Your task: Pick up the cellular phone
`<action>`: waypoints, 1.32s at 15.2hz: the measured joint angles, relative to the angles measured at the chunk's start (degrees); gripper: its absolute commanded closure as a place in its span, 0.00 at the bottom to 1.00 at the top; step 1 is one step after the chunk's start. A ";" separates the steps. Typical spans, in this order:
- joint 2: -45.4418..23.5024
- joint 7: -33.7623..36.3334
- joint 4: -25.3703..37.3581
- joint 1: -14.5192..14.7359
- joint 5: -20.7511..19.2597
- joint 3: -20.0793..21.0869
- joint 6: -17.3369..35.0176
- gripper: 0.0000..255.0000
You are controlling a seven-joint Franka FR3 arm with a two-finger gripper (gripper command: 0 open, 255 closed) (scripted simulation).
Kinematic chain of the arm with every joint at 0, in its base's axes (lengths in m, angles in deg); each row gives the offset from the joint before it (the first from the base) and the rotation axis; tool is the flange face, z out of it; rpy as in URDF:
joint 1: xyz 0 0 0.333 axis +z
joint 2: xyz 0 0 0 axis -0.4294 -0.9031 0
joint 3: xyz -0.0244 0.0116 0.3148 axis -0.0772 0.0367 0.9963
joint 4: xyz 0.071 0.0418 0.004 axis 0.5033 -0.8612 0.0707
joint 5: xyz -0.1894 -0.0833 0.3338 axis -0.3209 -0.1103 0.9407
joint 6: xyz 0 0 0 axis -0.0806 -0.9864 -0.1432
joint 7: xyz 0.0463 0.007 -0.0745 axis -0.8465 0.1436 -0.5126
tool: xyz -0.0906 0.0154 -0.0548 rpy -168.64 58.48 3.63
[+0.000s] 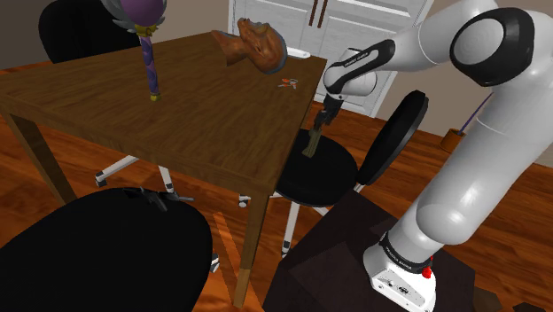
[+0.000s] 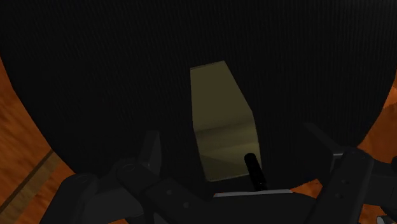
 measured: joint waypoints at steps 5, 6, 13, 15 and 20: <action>-2.89 -1.60 -0.85 -0.24 2.18 0.37 3.39 0.00; -3.08 -1.69 -1.01 -0.24 2.33 0.42 3.71 0.00; -3.18 -1.78 -1.08 -0.26 2.45 0.44 3.95 1.00; -3.19 -1.78 -1.07 -0.26 2.45 0.44 3.94 1.00; -2.15 -1.16 -0.49 -0.15 1.58 0.24 2.40 1.00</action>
